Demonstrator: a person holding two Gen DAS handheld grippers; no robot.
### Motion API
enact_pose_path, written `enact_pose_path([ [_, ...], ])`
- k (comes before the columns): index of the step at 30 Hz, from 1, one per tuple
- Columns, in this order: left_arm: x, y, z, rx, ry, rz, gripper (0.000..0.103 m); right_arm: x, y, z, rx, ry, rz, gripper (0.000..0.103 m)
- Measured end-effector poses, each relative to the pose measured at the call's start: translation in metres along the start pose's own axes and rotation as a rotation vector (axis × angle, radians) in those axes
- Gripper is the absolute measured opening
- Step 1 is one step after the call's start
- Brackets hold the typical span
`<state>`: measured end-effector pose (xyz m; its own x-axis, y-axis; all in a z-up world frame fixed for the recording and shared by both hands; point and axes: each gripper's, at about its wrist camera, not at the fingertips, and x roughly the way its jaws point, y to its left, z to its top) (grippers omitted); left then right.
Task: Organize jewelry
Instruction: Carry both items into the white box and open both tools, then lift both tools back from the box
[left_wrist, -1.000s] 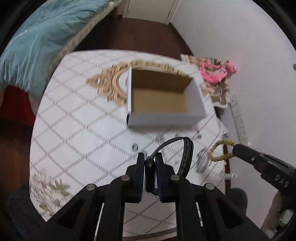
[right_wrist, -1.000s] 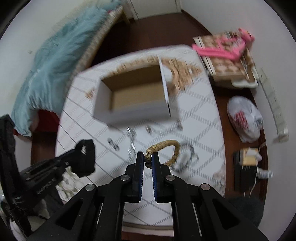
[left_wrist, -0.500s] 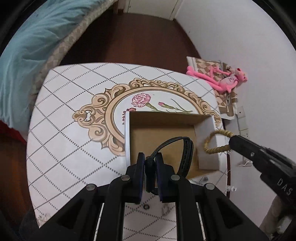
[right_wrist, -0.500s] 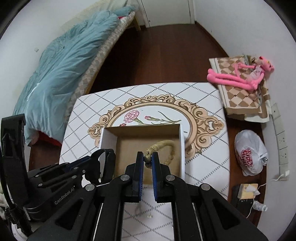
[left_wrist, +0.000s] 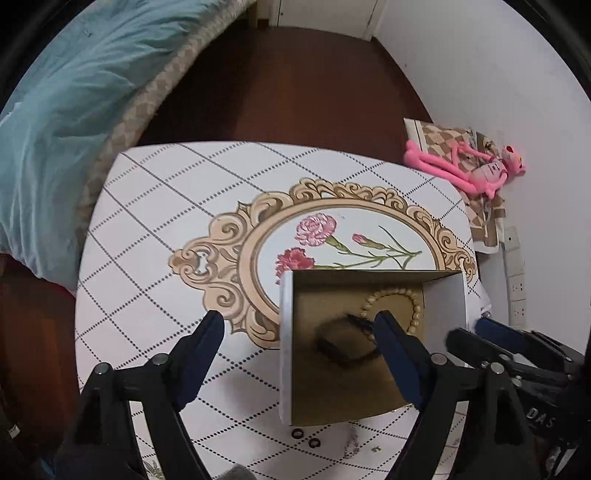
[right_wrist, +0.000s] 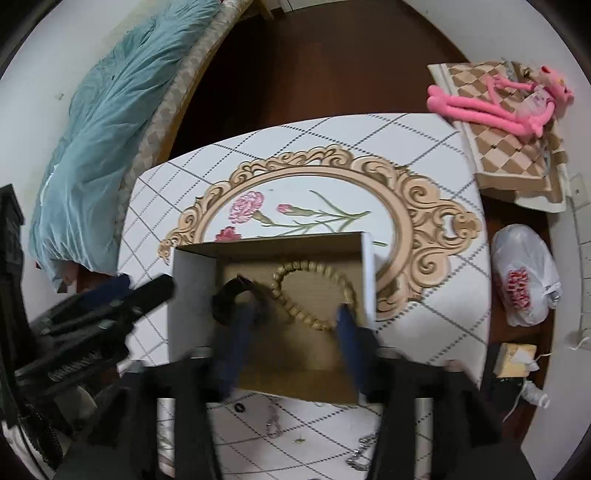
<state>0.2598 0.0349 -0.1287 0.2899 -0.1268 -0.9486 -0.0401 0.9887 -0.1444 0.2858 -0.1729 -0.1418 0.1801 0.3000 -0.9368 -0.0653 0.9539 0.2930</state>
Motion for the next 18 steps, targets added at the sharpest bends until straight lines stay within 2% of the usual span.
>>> enact_pose_path([
  [1, -0.001, 0.001, -0.001, 0.0, -0.012, 0.012, 0.083, -0.004, -0.001, -0.002, -0.005, -0.01, -0.02, 0.065],
  [2, -0.004, 0.002, -0.004, 0.004, -0.03, 0.037, 0.084, -0.007, -0.001, -0.004, -0.013, -0.02, -0.055, 0.074],
  [4, -0.006, 0.004, -0.009, 0.01, -0.06, 0.081, 0.099, -0.011, -0.001, -0.011, -0.045, -0.052, -0.157, 0.088],
  [5, -0.006, 0.005, -0.012, 0.013, -0.07, 0.095, 0.103, -0.01, 0.0, -0.013, -0.054, -0.058, -0.198, 0.093],
  [6, -0.005, 0.006, -0.018, 0.018, -0.076, 0.123, 0.103, -0.007, 0.0, -0.018, -0.062, -0.059, -0.246, 0.093],
  [9, 0.002, 0.007, -0.028, 0.028, -0.071, 0.169, 0.103, 0.003, -0.003, -0.028, -0.073, -0.051, -0.295, 0.095],
  [18, 0.008, 0.007, -0.05, 0.021, -0.06, 0.183, 0.103, 0.015, -0.006, -0.048, -0.056, -0.056, -0.316, 0.097],
])
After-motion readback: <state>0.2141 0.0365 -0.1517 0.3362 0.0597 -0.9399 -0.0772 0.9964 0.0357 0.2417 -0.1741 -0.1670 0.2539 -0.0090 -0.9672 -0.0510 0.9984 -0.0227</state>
